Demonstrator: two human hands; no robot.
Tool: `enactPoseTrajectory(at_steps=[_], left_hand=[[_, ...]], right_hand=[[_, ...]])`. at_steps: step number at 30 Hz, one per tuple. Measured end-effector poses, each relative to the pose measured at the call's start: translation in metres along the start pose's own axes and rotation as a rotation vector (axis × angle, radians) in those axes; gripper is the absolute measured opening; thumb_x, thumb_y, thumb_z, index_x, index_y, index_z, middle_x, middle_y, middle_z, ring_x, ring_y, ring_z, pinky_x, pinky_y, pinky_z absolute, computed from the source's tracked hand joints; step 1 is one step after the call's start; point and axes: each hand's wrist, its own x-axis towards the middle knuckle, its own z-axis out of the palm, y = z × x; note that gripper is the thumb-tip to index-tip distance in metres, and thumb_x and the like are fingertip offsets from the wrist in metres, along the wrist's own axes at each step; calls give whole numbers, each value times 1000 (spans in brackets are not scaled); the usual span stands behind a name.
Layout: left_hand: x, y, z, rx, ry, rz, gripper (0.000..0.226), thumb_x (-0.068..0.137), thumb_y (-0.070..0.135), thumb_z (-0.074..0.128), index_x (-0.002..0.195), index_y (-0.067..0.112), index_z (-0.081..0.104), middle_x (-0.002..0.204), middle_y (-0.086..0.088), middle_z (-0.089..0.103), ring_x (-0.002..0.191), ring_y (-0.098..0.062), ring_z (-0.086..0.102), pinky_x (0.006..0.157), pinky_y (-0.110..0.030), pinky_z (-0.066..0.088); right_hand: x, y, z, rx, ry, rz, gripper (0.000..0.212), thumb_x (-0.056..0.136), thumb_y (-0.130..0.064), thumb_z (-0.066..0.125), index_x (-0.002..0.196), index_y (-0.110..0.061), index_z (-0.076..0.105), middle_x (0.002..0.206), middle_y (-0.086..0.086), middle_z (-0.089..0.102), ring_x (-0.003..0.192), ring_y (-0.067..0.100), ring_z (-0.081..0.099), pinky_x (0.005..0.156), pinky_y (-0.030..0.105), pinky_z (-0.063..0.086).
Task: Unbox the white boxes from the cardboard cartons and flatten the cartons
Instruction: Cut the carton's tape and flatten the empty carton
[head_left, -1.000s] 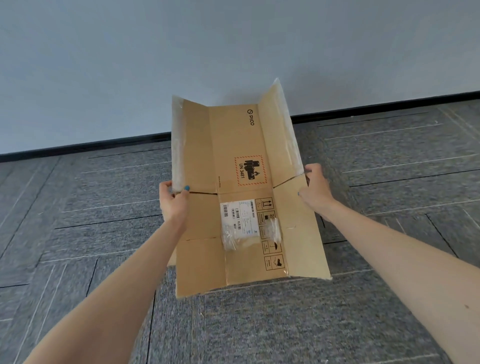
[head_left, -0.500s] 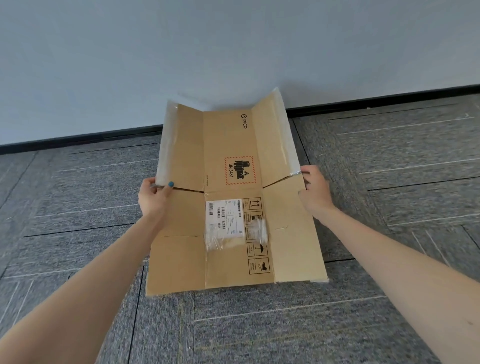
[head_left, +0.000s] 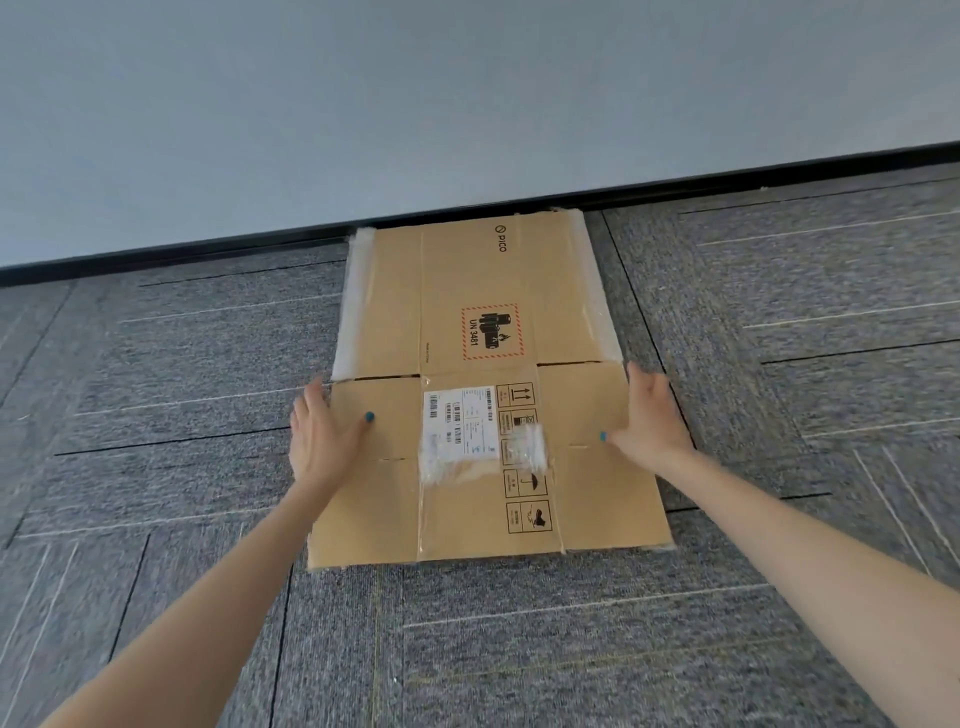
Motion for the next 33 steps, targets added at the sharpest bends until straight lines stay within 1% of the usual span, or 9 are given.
enactPoseTrajectory(at_steps=[3,7,10,12,14,17,23,27,33], left_hand=[[-26,-6,5,90,-14,144,77,89,35,70,151,19,28,153,-12,31,138,-32,34,107,-54,38],[-60,-20,13,224,-33,474,68,96,40,56,155,27,26,164,-4,18,149,-27,21,119,-52,22],[-75,-31,20,281,-192,689,73,95,73,21,156,34,13,165,10,5,152,-11,-2,124,-45,3],[-81,-38,24,296,-287,726,93,85,86,19,158,30,7,165,11,-1,151,-5,-10,124,-46,-2],[-85,-41,24,367,-346,743,111,76,93,29,158,27,-5,164,9,-13,149,-8,-20,122,-49,-9],[-87,-41,17,512,-397,802,128,65,99,36,156,26,-16,162,1,-25,148,-19,-27,118,-57,-15],[-72,-43,8,620,-394,815,122,66,94,46,154,38,-17,162,6,-26,148,-20,-27,114,-69,-5],[-72,-38,10,640,-406,784,122,64,93,48,152,42,-18,160,9,-28,148,-20,-27,114,-66,-6],[-91,-19,-3,725,-456,736,110,77,81,52,153,40,-15,162,7,-22,150,-20,-19,118,-65,-1]], right_hand=[[-26,3,16,-166,-27,-153,67,93,-16,57,150,-18,22,153,7,16,141,26,22,105,44,41],[-56,-3,28,-269,-8,-339,60,98,-33,48,151,-21,23,161,3,8,147,21,11,118,40,16],[-69,-4,37,-320,-138,-469,89,87,-67,46,154,-22,8,161,1,-9,148,20,-3,118,41,3],[-74,-1,42,-440,-205,-507,117,72,-80,51,153,-20,-8,157,0,-23,146,17,-15,118,44,-2],[-74,2,46,-544,-202,-522,128,68,-75,63,152,-17,-15,154,3,-29,146,18,-18,120,45,0],[-74,-2,46,-602,-180,-532,126,71,-62,71,152,-14,-13,157,6,-24,147,22,-14,120,48,6],[-64,-10,40,-594,-191,-522,125,71,-53,75,152,-11,-10,159,7,-17,148,22,-9,121,43,7],[-70,-12,42,-583,-163,-488,122,73,-46,76,152,-9,-9,160,7,-14,148,22,-6,121,40,10],[-102,-32,33,-530,-130,-493,96,79,-38,74,151,-8,16,159,9,14,145,25,21,117,41,25]])
